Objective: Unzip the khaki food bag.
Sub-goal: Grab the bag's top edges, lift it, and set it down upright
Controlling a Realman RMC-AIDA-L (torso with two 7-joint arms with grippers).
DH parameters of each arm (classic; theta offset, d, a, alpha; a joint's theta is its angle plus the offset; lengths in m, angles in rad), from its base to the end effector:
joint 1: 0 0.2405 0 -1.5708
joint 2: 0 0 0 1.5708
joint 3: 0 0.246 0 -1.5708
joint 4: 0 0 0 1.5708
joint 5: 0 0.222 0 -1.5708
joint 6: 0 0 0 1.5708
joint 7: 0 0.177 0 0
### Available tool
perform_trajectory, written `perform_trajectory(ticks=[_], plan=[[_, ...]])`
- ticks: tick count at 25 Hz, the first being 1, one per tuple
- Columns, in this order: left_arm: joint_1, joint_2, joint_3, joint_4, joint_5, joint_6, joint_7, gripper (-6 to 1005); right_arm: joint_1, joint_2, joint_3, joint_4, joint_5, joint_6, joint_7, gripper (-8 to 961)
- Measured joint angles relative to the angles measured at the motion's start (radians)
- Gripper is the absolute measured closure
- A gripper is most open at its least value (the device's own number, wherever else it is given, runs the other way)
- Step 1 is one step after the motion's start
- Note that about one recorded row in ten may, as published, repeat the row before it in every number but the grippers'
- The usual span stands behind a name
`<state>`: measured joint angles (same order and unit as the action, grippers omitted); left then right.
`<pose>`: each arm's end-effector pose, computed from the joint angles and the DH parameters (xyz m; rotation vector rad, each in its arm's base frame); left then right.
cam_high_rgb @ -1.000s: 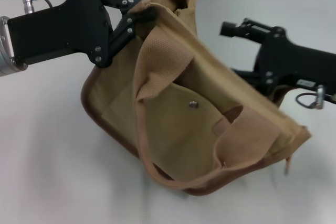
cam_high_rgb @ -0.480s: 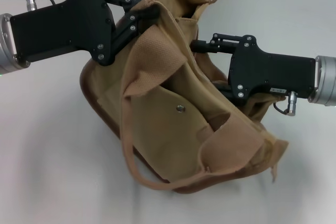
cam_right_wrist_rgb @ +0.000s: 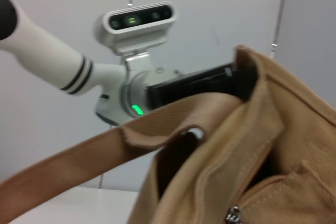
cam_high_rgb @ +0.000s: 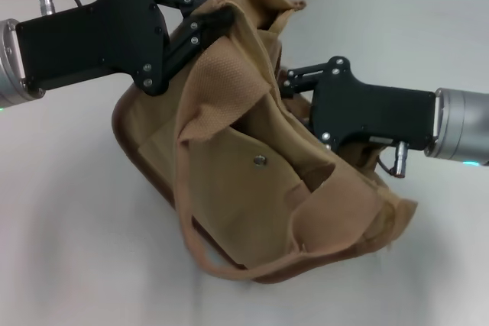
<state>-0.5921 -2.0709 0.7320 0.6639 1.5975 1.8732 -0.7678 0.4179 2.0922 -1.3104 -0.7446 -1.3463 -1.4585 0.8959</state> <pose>-0.1554 0.3371 0.0240 -2.4682 0.5142 -1.1827 0.1685 0.3269 -0.0581 -2.6631 -0.1671 0.9751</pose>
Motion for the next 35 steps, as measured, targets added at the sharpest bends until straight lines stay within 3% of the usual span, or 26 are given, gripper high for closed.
perform_trajectory(ticks=[6, 11, 18, 23, 26, 29, 35], plan=[[0.0, 0.0, 0.0, 0.0, 0.0, 0.0, -0.001, 933, -0.007, 0.0, -0.045, 0.014, 0.022, -0.025, -0.101, 730], [0.0, 0.0, 0.0, 0.001, 0.0, 0.0, 0.001, 933, -0.019, 0.0, -0.05, 0.023, 0.057, -0.032, -0.152, 698], [-0.002, 0.0, 0.004, 0.0, 0.0, -0.002, 0.003, 932, -0.01, 0.0, -0.079, 0.025, 0.069, -0.023, -0.163, 563], [-0.002, 0.0, 0.004, 0.0, 0.0, -0.004, 0.003, 931, -0.006, 0.0, -0.09, 0.03, 0.069, -0.024, -0.175, 697], [-0.001, 0.0, 0.001, -0.001, 0.0, -0.008, 0.004, 931, -0.019, -0.004, -0.075, 0.038, 0.07, -0.048, -0.188, 904], [0.0, 0.0, -0.001, -0.001, 0.0, -0.013, 0.004, 931, -0.038, -0.005, -0.044, 0.043, 0.07, -0.078, -0.198, 918], [0.009, -0.001, 0.004, -0.031, -0.046, -0.041, 0.021, 930, -0.107, -0.014, 0.119, 0.092, 0.055, -0.206, -0.202, 947]])
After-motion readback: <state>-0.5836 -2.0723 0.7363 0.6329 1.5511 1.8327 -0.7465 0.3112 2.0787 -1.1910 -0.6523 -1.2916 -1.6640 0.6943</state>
